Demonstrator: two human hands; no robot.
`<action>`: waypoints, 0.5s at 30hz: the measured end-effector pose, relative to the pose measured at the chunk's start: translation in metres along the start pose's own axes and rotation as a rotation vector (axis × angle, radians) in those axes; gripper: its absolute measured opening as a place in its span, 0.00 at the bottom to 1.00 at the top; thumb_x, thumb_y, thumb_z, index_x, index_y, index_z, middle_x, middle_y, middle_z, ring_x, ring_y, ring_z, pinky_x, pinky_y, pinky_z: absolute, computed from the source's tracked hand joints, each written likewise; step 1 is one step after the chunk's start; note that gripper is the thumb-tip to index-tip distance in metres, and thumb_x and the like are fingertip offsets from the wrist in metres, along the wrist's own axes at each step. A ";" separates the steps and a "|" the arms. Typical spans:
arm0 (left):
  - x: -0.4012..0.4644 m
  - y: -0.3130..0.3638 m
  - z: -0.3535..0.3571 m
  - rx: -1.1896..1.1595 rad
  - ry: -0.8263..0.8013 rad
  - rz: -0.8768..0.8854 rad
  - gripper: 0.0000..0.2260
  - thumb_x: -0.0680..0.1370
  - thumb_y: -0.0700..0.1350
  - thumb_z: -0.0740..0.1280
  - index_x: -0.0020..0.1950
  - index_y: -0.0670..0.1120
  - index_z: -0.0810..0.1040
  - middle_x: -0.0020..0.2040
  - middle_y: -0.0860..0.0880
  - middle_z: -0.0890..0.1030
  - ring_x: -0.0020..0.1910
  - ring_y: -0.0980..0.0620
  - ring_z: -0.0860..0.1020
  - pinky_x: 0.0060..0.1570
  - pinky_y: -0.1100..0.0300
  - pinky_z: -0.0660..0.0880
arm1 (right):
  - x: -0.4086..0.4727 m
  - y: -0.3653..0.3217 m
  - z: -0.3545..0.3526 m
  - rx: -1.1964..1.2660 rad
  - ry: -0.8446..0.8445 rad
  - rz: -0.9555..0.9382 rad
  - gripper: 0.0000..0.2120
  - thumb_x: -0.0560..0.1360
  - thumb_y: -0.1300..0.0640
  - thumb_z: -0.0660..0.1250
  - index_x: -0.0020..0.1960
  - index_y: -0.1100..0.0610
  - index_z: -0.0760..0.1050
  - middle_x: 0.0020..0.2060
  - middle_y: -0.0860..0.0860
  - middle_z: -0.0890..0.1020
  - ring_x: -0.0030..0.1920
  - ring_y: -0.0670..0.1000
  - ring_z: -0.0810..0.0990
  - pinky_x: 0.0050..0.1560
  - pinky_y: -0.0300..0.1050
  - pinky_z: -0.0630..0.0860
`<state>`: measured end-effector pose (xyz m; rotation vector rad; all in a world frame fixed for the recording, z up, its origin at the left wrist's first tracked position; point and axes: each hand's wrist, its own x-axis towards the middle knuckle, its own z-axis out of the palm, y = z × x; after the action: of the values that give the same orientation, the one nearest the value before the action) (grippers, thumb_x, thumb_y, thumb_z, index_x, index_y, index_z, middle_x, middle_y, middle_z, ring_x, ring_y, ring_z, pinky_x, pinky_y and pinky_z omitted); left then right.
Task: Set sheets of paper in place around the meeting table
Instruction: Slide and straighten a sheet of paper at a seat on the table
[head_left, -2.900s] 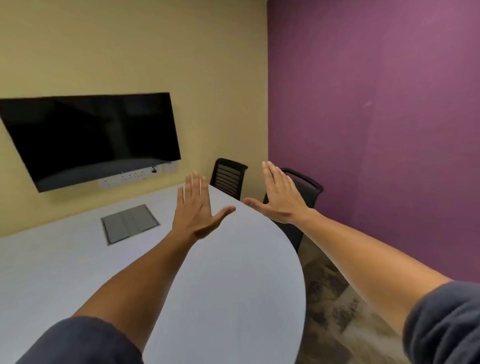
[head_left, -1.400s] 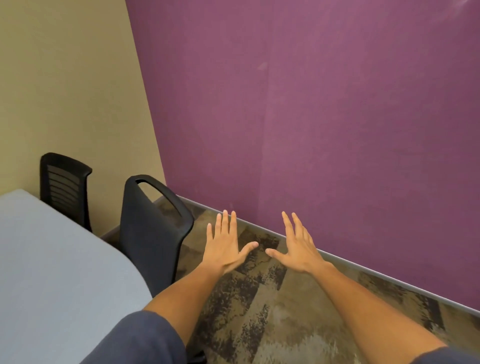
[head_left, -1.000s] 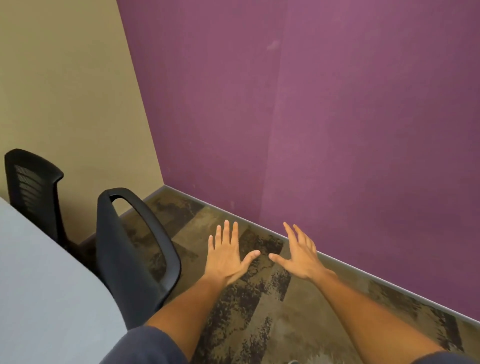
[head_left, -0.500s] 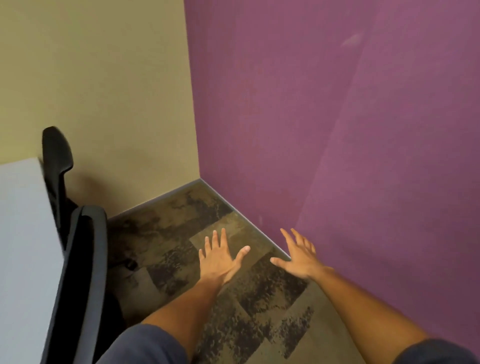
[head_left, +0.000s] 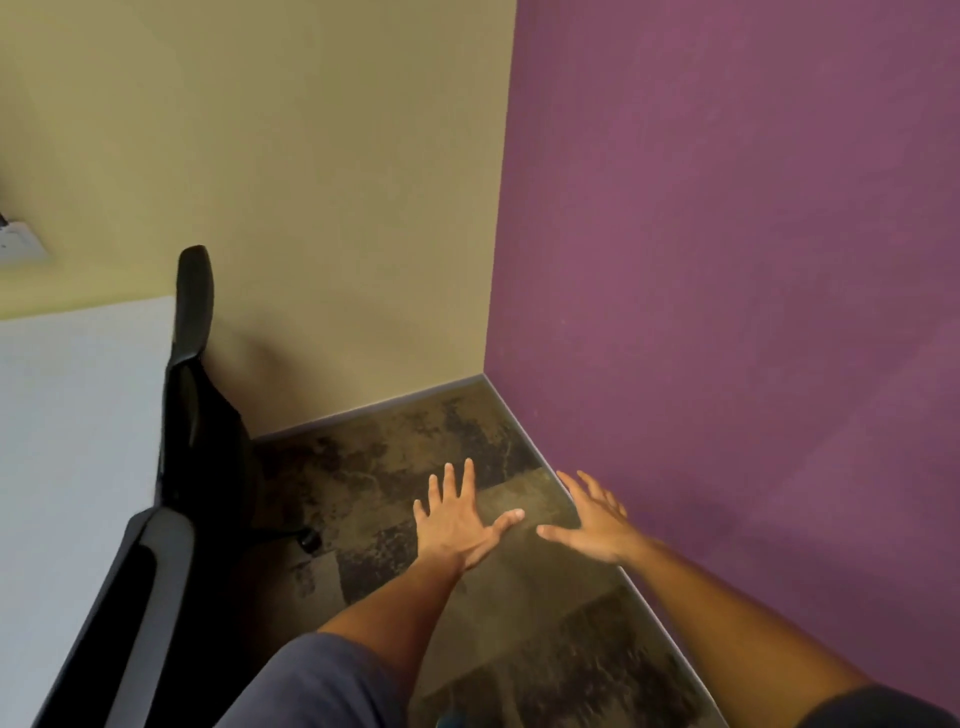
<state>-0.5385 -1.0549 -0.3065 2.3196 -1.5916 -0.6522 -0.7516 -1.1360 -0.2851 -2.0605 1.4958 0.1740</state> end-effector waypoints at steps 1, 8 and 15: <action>0.017 -0.004 -0.009 -0.005 0.013 -0.014 0.55 0.62 0.84 0.44 0.80 0.55 0.38 0.82 0.46 0.42 0.81 0.42 0.42 0.76 0.36 0.47 | 0.022 -0.009 -0.009 -0.017 -0.006 -0.020 0.50 0.69 0.26 0.65 0.81 0.40 0.44 0.82 0.50 0.45 0.81 0.60 0.47 0.77 0.60 0.50; 0.096 -0.059 -0.072 -0.026 0.184 -0.155 0.57 0.62 0.84 0.47 0.81 0.53 0.37 0.82 0.46 0.40 0.81 0.43 0.42 0.76 0.38 0.49 | 0.145 -0.102 -0.040 -0.091 -0.080 -0.217 0.51 0.68 0.26 0.65 0.81 0.41 0.44 0.82 0.49 0.45 0.81 0.58 0.46 0.78 0.60 0.51; 0.144 -0.132 -0.119 -0.029 0.286 -0.367 0.57 0.62 0.84 0.47 0.81 0.51 0.39 0.82 0.47 0.41 0.81 0.44 0.42 0.76 0.39 0.50 | 0.247 -0.215 -0.040 -0.124 -0.178 -0.462 0.48 0.71 0.29 0.66 0.81 0.41 0.46 0.82 0.49 0.46 0.81 0.57 0.46 0.78 0.58 0.50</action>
<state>-0.3287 -1.1444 -0.2937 2.5684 -1.0388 -0.3859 -0.4766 -1.3181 -0.2770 -2.3587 0.8941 0.2636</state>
